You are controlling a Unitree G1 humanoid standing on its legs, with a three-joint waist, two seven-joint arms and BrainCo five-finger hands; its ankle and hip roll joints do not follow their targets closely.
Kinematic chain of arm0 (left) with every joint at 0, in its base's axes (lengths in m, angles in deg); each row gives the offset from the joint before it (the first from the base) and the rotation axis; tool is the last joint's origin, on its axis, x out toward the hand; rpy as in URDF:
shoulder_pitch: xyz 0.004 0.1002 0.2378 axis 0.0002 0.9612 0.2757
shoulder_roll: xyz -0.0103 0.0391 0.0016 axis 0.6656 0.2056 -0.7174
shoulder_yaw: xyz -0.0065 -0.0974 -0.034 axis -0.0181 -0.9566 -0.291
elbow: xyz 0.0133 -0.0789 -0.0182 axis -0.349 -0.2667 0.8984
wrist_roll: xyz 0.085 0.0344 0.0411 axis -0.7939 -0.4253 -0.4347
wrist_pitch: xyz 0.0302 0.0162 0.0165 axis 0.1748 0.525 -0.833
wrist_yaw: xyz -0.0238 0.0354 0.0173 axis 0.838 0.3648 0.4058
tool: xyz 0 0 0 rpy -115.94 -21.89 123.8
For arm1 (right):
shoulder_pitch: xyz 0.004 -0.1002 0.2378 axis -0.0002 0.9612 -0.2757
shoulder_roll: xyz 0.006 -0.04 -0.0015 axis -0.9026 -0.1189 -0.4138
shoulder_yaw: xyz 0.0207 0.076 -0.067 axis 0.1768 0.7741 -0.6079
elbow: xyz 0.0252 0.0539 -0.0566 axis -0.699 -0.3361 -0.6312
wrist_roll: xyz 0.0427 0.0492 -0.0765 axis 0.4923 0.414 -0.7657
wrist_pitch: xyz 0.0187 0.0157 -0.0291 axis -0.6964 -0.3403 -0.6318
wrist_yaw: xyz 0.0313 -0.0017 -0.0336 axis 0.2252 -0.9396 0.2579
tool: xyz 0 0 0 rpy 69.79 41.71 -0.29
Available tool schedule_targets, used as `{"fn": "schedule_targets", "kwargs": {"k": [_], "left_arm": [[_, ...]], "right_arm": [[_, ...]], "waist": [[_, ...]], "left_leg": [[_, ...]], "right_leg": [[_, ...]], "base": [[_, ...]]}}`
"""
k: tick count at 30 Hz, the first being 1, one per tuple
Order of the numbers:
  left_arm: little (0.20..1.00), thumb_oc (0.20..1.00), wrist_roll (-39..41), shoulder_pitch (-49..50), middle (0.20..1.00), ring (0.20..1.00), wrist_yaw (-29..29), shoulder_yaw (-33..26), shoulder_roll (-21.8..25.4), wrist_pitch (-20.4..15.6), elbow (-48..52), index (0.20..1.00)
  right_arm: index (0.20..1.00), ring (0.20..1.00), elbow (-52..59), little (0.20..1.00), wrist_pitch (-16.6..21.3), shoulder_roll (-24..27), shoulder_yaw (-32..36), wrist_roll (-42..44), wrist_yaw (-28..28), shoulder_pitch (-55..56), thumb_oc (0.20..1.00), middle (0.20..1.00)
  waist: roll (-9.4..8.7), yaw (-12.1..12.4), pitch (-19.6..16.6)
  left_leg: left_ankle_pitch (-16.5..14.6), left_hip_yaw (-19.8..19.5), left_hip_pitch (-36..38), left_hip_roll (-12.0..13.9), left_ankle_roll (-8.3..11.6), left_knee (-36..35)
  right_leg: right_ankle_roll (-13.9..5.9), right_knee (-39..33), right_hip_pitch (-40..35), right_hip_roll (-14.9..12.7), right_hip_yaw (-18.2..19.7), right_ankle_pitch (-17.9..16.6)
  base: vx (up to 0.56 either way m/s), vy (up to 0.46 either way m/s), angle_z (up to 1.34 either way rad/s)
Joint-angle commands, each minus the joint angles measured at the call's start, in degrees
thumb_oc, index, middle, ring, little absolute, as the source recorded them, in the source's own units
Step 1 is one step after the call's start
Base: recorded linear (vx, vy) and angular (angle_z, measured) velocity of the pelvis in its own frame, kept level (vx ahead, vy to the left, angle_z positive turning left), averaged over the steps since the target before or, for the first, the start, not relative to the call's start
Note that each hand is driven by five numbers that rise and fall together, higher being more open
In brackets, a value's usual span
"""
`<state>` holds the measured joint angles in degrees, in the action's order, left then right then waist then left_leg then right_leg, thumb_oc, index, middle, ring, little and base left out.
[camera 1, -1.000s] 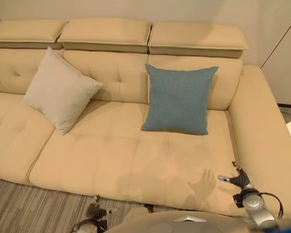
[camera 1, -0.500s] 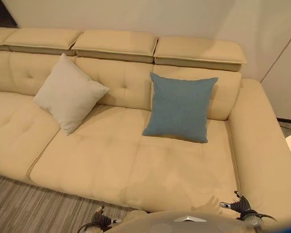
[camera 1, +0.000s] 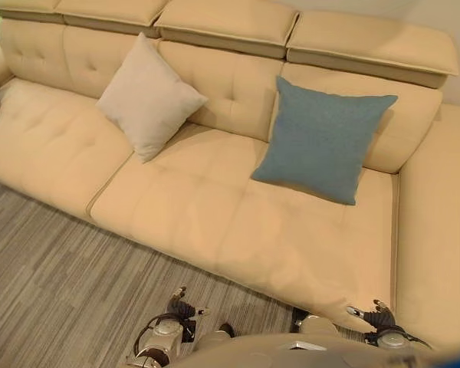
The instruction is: Pick up all the scattered cushions and arrange them neatly on the sofa.
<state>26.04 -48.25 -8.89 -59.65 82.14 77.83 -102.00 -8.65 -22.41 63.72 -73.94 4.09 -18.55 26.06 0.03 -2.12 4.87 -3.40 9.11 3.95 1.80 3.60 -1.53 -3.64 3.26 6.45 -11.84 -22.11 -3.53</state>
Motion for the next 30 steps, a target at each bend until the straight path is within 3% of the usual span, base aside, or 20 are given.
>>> {"fn": "schedule_targets", "kwargs": {"k": [1,4,6,7,8,9,11,14,15,16,17,21,27,30], "left_arm": [[1.0,1.0,-0.69,1.03,1.0,1.0,-0.58,-1.95,1.9,-0.03,0.11,1.0],[1.0,1.0,-2.15,0.95,1.0,1.0,-0.28,-1.82,2.3,0.32,-1.02,1.0],[1.0,1.0,-2.57,0.26,1.0,1.0,-0.74,-1.28,3.02,0.45,-1.25,1.0],[1.0,1.0,-2.5,0.3,1.0,1.0,-1.09,-1.07,3.16,0.39,-1.15,1.0],[1.0,1.0,-2.06,0.61,1.0,1.0,-1.22,-1.11,3.49,0.29,-1.13,1.0],[1.0,1.0,-1.22,0.78,1.0,1.0,-1.35,-1.66,3.69,-0.03,-1.29,1.0],[1.0,1.0,-1.66,0.27,1.0,1.0,-1.13,-1.91,3.94,-0.28,-1.69,1.0],[1.0,1.0,-1.77,-0.21,1.0,1.0,-0.5,-1.29,3.45,-0.19,-1.65,1.0],[1.0,1.0,-1.64,-0.51,1.0,1.0,-0.57,-1.17,3.36,-0.23,-1.66,1.0],[1.0,1.0,-1.57,-0.73,1.0,1.0,-0.64,-1.2,3.27,-0.13,-1.52,1.0],[1.0,1.0,-1.7,-0.74,1.0,1.0,-0.65,-1.3,3.29,-0.07,-1.42,1.0],[1.0,1.0,-2.13,-0.39,1.0,1.0,-0.13,-1.53,3.56,0.2,-1.77,1.0],[1.0,1.0,-3.59,0.32,1.0,1.0,0.42,-1.64,4.35,0.92,-2.54,1.0],[1.0,1.0,-3.66,0.04,1.0,1.0,0.59,-2.49,5.81,1.02,-2.69,1.0]], "right_arm": [[1.0,1.0,0.38,1.0,-0.08,0.44,-2.06,-1.12,-0.01,-2.01,1.0,1.0],[1.0,1.0,0.56,1.0,-0.55,0.36,-3.09,-2.36,0.1,-2.48,1.0,1.0],[1.0,1.0,0.94,1.0,-0.49,0.05,-3.58,-2.35,0.26,-2.68,1.0,1.0],[1.0,1.0,0.89,1.0,-0.52,-0.34,-3.46,-1.58,0.39,-2.2,1.0,1.0],[1.0,1.0,0.37,1.0,-1.32,0.21,-3.52,-0.95,0.78,-2.62,1.0,1.0],[1.0,1.0,0.37,1.0,-1.03,0.78,-3.75,-1.02,0.68,-2.73,1.0,1.0],[1.0,1.0,-0.13,1.0,-1.0,1.24,-4.6,-1.57,1.22,-2.83,1.0,1.0],[1.0,1.0,-0.45,1.0,-0.75,1.57,-3.43,-1.39,1.29,-2.41,1.0,1.0],[1.0,1.0,-0.67,1.0,-0.72,1.55,-3.18,-1.23,1.3,-2.33,1.0,1.0],[1.0,1.0,-1.25,1.0,-0.94,1.45,-2.79,-0.83,1.28,-2.25,1.0,1.0],[1.0,1.0,-1.53,1.0,-1.06,1.32,-2.69,-0.63,1.28,-2.31,1.0,1.0],[1.0,1.0,-2.46,1.0,-1.32,0.64,-2.01,0.01,2.0,-1.97,1.0,1.0],[1.0,1.0,-2.63,1.0,-1.62,0.23,-3.09,-1.78,2.09,-2.69,1.0,1.0],[1.0,1.0,-1.57,1.0,-1.73,-0.31,-4.01,-3.0,2.25,-3.4,1.0,1.0]], "waist": [[-1.86,1.63,-0.24],[-1.91,2.01,0.23],[-1.89,1.81,1.2],[-1.85,1.48,0.97],[-1.88,1.9,0.56],[-1.7,2.31,0.46],[-2.67,3.34,-0.27],[-3.06,2.94,-0.02],[-3.17,2.42,0.12],[-3.44,1.78,0.47],[-3.67,1.58,0.64],[-4.41,0.54,0.22],[-5.06,1.24,-1.11],[-5.25,2.25,-0.23]], "left_leg": [[-2.62,-3.36,-3.69,-2.61,-1.36,1.72],[-1.69,-3.85,-3.99,-3.22,-2.05,0.87],[-0.81,-5.18,-5.2,-3.76,-2.7,0.99],[0.02,-7.38,-5.59,-4.19,-2.93,0.17],[1.21,-9.45,-6.8,-4.67,-3.21,0.11],[1.48,-11.21,-7.43,-4.79,-3.35,0.14],[1.88,-14.35,-8.5,-5.83,-2.57,0.65],[2.55,-14.73,-10.83,-5.64,-1.25,2.5],[2.35,-12.93,-11.86,-5.29,-1.18,3.53],[1.83,-7.28,-12.71,-3.85,-1.41,5.31],[1.17,-4.83,-12.79,-3.03,-1.62,6.61],[-0.93,2.17,-10.2,-0.34,-1.73,7.83],[0.35,0.51,-7.84,-1.74,-2.05,2.42],[0.11,-2.35,-6.66,-3.58,-3.26,1.2]], "right_leg": [[-6.13,-6.23,2.58,1.68,2.49,-4.12],[-6.45,-4.05,3.84,1.24,3.5,-3.86],[-6.13,-0.87,4.71,3.03,9.59,-1.71],[-5.86,-0.46,4.3,6.07,16.21,-0.24],[-5.25,1.05,4.4,8.06,19.38,0.58],[-5.34,2.19,4.52,9.66,20.99,1.87],[-4.48,-2.56,0.71,9.77,22.42,2.5],[-4.42,-6.03,-2.11,9.47,18.83,2.02],[-4.54,-6.77,-2.37,9.0,17.48,1.75],[-4.68,-7.62,-2.65,8.24,15.2,1.27],[-4.67,-7.67,-2.71,7.86,14.27,0.98],[-4.49,-7.56,-3.36,6.14,9.29,1.11],[-5.14,-5.59,-3.79,5.02,7.41,1.4],[-4.75,1.72,-2.33,4.21,8.67,3.23]], "base": [[-0.18,0.135,0.14],[-0.15,0.074,0.0],[-0.19,0.001,0.22],[-0.11,-0.068,0.89],[-0.08,-0.122,1.53],[-0.05,-0.148,1.76],[-0.03,-0.245,1.15],[-0.05,-0.14,1.69],[-0.13,-0.049,1.14],[-0.1,-0.01,1.11],[-0.1,0.015,1.4],[-0.04,0.069,0.89],[0.07,0.168,0.37],[0.06,0.167,0.33]]}}
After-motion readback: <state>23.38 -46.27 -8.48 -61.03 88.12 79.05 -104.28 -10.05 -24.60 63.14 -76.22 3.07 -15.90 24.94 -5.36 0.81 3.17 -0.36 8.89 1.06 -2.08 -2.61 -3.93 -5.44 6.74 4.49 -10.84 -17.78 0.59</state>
